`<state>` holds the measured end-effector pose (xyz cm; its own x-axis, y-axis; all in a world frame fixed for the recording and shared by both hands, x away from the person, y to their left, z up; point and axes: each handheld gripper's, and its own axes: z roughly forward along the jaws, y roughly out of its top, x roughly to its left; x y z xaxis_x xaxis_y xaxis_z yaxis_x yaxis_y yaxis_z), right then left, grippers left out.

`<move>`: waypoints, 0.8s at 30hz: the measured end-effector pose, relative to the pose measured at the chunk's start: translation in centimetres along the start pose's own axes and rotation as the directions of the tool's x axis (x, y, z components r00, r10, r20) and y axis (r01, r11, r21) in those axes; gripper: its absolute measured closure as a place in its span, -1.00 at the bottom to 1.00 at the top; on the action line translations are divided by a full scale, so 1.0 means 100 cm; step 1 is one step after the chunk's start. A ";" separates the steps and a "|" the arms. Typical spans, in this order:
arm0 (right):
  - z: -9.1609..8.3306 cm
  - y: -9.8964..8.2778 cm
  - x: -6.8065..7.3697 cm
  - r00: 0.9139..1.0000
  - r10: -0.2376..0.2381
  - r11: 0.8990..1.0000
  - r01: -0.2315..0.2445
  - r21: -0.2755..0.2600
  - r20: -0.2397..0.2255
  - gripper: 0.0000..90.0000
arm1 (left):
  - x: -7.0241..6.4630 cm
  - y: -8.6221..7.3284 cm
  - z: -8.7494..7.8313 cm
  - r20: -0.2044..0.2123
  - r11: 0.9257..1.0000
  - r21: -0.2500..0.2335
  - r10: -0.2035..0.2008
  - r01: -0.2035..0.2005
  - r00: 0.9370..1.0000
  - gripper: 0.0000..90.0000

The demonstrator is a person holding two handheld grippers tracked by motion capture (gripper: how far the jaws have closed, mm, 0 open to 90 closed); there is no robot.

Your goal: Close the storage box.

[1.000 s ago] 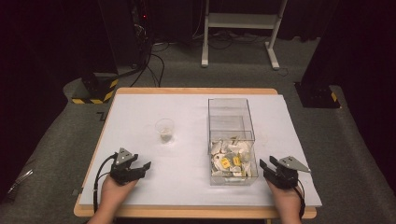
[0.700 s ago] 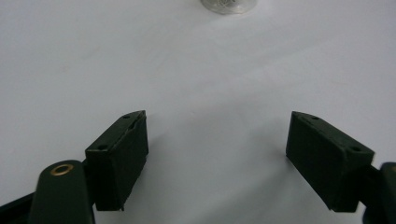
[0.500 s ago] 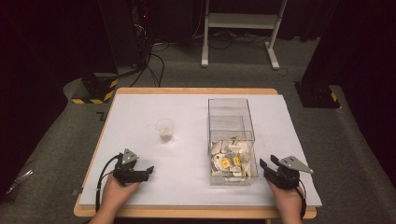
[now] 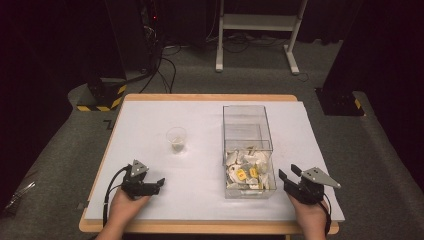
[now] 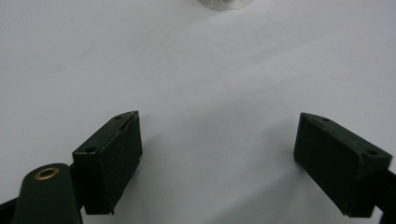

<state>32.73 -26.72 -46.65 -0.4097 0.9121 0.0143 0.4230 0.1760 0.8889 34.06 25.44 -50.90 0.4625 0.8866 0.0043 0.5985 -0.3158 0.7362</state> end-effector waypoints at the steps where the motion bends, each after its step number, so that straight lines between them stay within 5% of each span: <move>1: -0.001 0.001 0.000 1.000 -0.004 1.000 0.004 -0.005 0.001 0.05 | 0.000 0.000 0.000 0.000 1.000 0.000 0.000 0.000 1.000 -0.65; 24: -0.026 0.019 0.008 0.998 -0.027 0.997 0.023 -0.072 -0.054 0.02 | -0.001 0.000 0.000 -0.024 1.000 0.007 -0.008 0.009 1.000 -0.75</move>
<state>31.08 -26.65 -43.74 -0.4641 0.8857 0.0153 0.3538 0.1695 0.9198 34.02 25.40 -50.92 0.4417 0.8971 0.0142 0.6070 -0.3105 0.7315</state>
